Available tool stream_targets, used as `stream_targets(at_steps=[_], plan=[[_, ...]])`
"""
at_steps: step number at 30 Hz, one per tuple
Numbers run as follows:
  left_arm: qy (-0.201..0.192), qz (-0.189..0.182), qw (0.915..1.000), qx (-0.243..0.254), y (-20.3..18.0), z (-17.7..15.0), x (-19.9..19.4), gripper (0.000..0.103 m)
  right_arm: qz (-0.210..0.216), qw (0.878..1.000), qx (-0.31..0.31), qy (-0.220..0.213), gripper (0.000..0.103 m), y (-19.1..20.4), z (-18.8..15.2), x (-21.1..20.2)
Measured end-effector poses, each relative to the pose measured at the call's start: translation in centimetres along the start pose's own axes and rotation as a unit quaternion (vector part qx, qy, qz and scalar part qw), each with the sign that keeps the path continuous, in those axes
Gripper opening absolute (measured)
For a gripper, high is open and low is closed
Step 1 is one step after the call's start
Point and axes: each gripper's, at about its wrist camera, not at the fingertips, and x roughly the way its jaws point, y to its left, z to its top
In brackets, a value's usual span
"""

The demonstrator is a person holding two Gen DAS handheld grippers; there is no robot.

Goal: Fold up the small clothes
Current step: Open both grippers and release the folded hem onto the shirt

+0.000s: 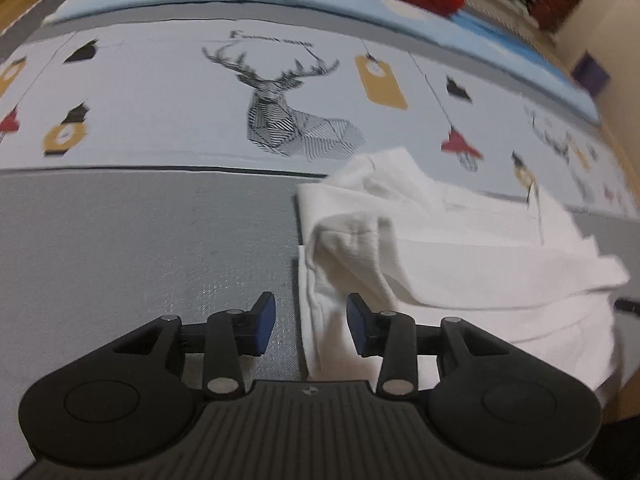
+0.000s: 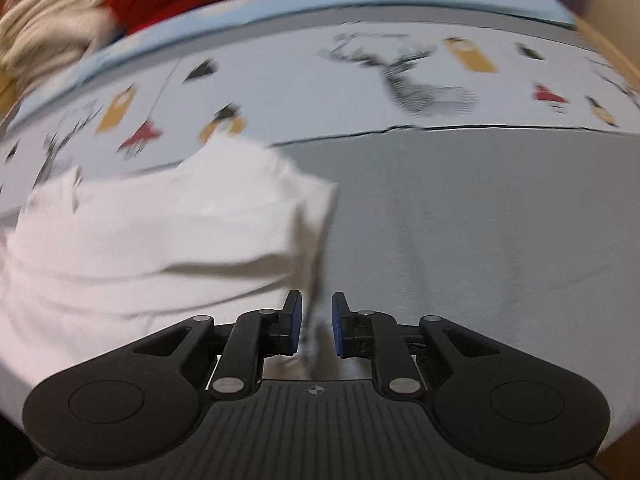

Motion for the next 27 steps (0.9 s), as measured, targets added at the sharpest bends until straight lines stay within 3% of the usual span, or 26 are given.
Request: stream_targets(at_steps=[3,6,12,15,17,18,19,22,25,26,27], plan=[[0.003,0.030,0.9992,0.026,-1.1,0.3,0.9,0.044,0.011,0.999,-0.030,0.021,0.016,1.7,0.4,1.1],[-0.006,0.044,0.9986,0.027,-1.2,1.0,1.3,0.046,-0.006,0.998,-0.054,0.042,0.016,2.9,0.9,2.5],[-0.027,0.010,0.9995,0.011,-1.0,2.5,1.6,0.046,0.005,0.999,-0.024,0.032,0.016,2.8,3.1,3.5],[-0.045,-0.003,0.9989,0.009,-1.3,3.2,1.4,0.052,0.016,1.000,0.010,0.010,0.016,2.0,4.4,3.4],[-0.056,-0.006,0.9982,0.018,-1.7,3.7,1.5,0.051,0.029,0.998,0.052,-0.014,0.009,1.1,5.1,2.9],[-0.062,-0.009,0.9978,0.023,-1.8,3.9,1.5,0.038,0.040,0.996,0.074,-0.026,0.004,0.7,5.3,2.7],[-0.066,-0.018,0.9973,0.027,-2.0,4.1,1.4,0.000,0.055,0.993,0.101,-0.038,0.003,0.3,5.6,2.4],[-0.100,-0.002,0.9948,0.023,-1.8,4.7,0.6,0.000,0.084,0.979,0.162,-0.090,0.004,-0.8,6.0,1.0],[-0.124,0.021,0.9906,-0.055,0.1,5.1,-0.6,0.000,0.092,0.961,0.218,-0.143,0.004,-2.0,6.0,-0.8],[-0.123,0.023,0.9894,-0.074,0.6,5.1,-0.8,0.000,0.092,0.955,0.233,-0.156,0.007,-2.4,5.9,-1.4],[-0.119,0.023,0.9885,-0.090,1.1,5.0,-0.9,0.001,0.079,0.953,0.243,-0.164,0.025,-2.6,5.7,-1.8]])
